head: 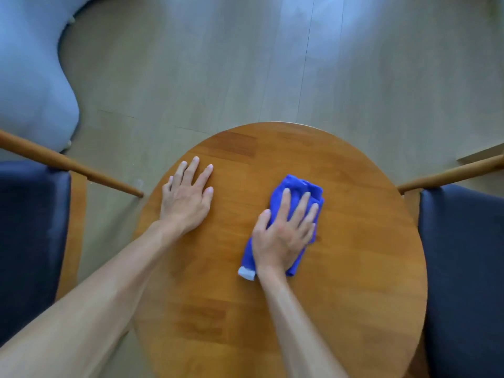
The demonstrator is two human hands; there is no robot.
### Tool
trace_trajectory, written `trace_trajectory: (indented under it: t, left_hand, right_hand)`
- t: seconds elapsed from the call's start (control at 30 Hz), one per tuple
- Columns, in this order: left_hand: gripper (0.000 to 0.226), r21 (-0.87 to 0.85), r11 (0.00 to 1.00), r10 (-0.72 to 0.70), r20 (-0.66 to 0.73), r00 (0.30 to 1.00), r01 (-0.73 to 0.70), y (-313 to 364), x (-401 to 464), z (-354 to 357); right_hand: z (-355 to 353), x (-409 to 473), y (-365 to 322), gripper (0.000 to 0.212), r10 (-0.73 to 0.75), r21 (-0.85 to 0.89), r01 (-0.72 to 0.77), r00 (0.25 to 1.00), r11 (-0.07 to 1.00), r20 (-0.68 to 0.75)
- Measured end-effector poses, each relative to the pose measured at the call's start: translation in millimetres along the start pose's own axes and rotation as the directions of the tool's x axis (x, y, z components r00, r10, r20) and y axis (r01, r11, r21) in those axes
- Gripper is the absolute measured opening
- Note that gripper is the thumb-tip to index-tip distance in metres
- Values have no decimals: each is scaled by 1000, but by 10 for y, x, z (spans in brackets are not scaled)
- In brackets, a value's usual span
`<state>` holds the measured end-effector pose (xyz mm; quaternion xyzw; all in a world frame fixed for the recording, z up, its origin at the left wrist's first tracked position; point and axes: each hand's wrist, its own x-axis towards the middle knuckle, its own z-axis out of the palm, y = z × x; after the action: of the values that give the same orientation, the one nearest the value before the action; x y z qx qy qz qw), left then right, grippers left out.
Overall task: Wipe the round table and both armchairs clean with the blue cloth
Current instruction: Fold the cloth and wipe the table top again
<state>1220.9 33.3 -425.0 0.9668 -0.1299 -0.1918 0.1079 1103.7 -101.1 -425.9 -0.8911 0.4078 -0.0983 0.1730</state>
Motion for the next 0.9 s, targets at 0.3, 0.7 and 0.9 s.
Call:
trace_trajectory:
  t: [0.3, 0.7, 0.9]
  left_hand:
    - [63, -44, 981, 173, -239, 955, -189, 274, -574, 98]
    - [62, 80, 867, 497, -193, 846, -492, 1465, -1134, 876]
    - [53, 57, 978, 208, -383, 900, -201, -229, -838, 275]
  right_hand:
    - [-300, 11, 177, 49, -270, 410, 183, 948, 894, 165]
    - [-362, 322, 1747, 51, -296, -110, 298, 955, 948, 31]
    - [-349, 326, 1706, 55, -253, -89, 255, 967, 963, 36]
